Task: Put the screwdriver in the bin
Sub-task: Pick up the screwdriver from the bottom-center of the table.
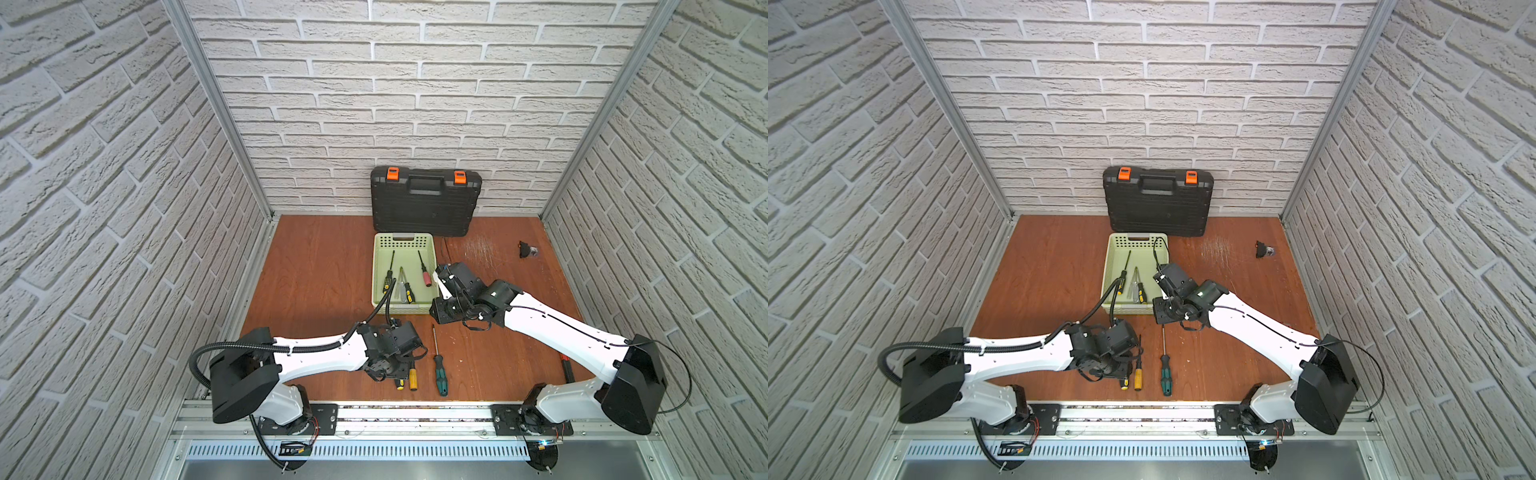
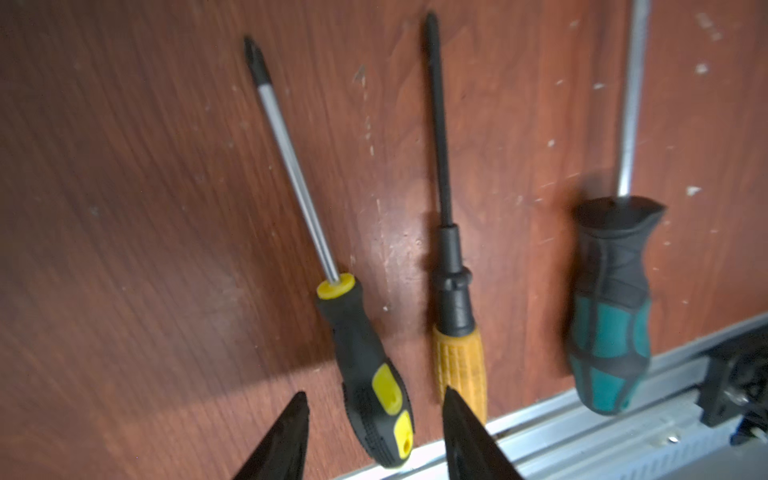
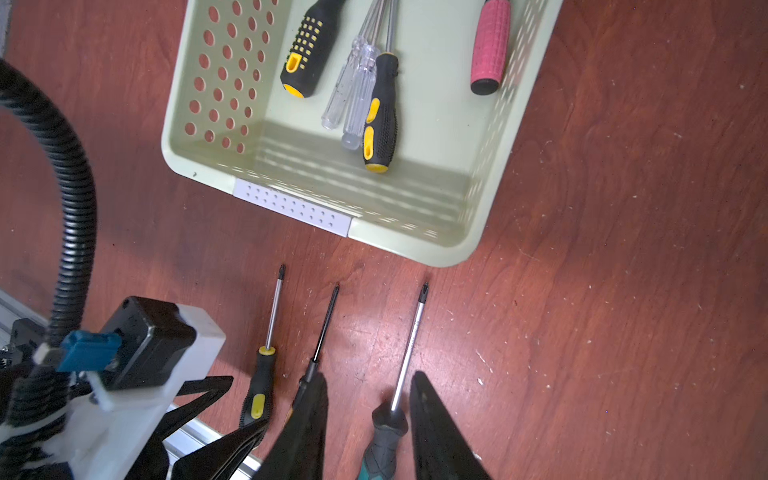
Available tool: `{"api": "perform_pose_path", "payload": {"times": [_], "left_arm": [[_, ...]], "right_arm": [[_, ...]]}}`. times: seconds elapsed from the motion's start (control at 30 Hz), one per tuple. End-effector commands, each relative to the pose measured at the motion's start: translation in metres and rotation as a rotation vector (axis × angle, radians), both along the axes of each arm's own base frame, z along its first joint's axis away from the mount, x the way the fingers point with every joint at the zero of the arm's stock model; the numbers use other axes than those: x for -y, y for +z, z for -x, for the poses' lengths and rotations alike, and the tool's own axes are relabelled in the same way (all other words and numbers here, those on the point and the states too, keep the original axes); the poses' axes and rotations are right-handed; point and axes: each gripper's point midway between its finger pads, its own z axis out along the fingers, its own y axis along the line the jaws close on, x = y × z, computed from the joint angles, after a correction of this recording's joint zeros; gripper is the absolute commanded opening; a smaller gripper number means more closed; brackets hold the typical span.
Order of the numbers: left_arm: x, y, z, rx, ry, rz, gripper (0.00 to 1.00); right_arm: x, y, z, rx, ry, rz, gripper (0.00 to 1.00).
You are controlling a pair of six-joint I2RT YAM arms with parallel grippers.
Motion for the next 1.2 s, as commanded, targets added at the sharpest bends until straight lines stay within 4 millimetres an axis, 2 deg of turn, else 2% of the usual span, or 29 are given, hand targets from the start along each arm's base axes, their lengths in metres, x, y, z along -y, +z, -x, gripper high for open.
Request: {"api": "perform_pose_path", "payload": {"times": [0.0,0.17,0.33,0.53,0.67,0.73,0.8,0.9,0.97,1.17], "left_arm": [[-0.001,0.002,-0.003,0.012,0.047,-0.029,0.51],[-0.005,-0.008,0.002,-0.011,0.044,-0.043,0.5],[0.004,-0.014,0.006,-0.035,0.029,-0.025,0.49],[0.003,-0.024,0.009,-0.057,0.018,-0.054,0.44],[0.002,-0.028,0.011,-0.07,0.015,-0.059,0.36],[0.003,-0.027,0.012,-0.072,0.014,-0.057,0.24],[0.001,-0.027,0.013,-0.076,0.017,-0.058,0.18],[0.0,-0.021,0.013,-0.071,0.019,-0.054,0.11],[-0.002,-0.014,0.012,-0.06,0.025,-0.049,0.09],[-0.014,0.023,0.005,0.009,0.053,-0.019,0.08]], "right_arm": [[-0.003,0.006,-0.004,0.031,-0.009,-0.021,0.35],[-0.004,0.008,-0.004,0.035,-0.008,-0.03,0.35],[-0.004,0.001,-0.001,0.024,-0.011,-0.026,0.35],[-0.003,0.001,-0.001,0.025,-0.013,-0.023,0.35],[-0.003,0.001,-0.001,0.025,-0.012,-0.022,0.34],[-0.004,0.002,-0.001,0.026,-0.009,-0.022,0.34],[-0.004,0.003,-0.001,0.028,-0.007,-0.021,0.34],[-0.004,0.003,-0.002,0.032,-0.009,-0.022,0.34],[-0.005,0.003,-0.003,0.032,-0.008,-0.021,0.34],[-0.015,0.011,-0.01,0.038,0.016,-0.034,0.34]]}}
